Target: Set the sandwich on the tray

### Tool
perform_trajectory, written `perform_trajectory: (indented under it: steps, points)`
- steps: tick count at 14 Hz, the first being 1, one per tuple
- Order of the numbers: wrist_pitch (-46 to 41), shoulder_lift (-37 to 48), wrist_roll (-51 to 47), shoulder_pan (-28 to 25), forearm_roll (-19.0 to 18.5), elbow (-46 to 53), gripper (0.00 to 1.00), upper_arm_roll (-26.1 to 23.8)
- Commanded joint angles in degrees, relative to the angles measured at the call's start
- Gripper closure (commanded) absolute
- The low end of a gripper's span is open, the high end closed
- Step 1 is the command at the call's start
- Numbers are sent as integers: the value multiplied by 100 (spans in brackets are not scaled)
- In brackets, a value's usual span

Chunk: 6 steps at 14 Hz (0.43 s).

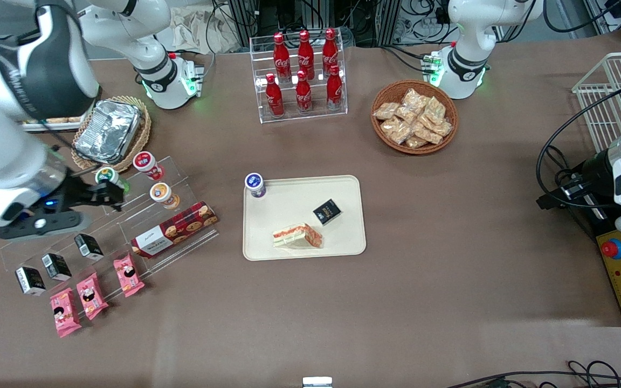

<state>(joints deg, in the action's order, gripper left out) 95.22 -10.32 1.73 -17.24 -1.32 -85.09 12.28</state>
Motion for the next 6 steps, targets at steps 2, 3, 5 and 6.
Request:
perform_trajectory:
  steps: [2,3,5,6]
  points:
    - [-30,66,29,299,317,-96,1,161]
    - [-30,57,90,387,387,-96,1,170]
    - [-30,57,301,615,606,-96,1,170]
    - [-30,57,389,686,694,-105,1,170]
